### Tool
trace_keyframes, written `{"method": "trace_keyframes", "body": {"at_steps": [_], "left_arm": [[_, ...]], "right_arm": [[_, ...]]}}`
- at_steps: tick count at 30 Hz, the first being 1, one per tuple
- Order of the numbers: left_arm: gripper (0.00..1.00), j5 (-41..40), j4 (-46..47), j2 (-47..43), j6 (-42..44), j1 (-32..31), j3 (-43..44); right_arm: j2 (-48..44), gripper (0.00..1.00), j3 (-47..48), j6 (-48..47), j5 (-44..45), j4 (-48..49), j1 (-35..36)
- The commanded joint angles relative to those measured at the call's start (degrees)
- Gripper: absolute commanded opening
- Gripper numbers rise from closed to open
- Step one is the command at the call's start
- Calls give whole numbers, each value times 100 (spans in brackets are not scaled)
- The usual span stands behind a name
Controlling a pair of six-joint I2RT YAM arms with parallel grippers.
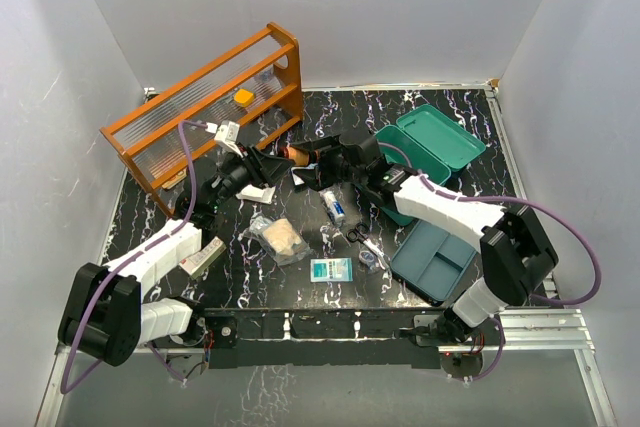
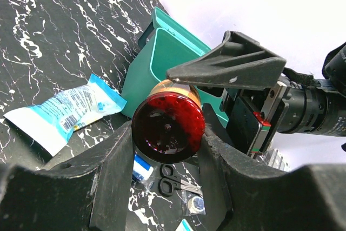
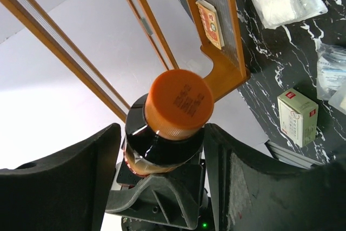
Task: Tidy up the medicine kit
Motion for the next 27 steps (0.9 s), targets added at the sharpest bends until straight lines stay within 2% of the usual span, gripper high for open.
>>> {"method": "trace_keyframes", "body": {"at_steps": [1, 7, 13, 15, 19, 22, 27], "left_arm": [[20, 101, 528, -113, 143, -19, 10], [21, 154, 627, -112, 111, -19, -61], [24, 157, 518, -168, 114, -21, -100], [34, 157, 381, -194, 115, -19, -73], [70, 336, -317, -322, 237, -19, 126], [80, 168, -613, -628, 317, -19, 57], [88, -238, -1270, -1280, 557, -19, -31]], "right_arm": [[18, 58, 342, 57, 175, 130, 16], [87, 53, 367, 54, 246, 161, 19], [45, 40, 336, -7, 399, 261, 18], [2, 37, 318, -108, 494, 302, 18], [-137, 36, 280, -827, 730, 450, -3], [-304, 36, 133, -2192, 708, 914, -174], [-853, 37, -103, -3831, 478, 451, -591]]}}
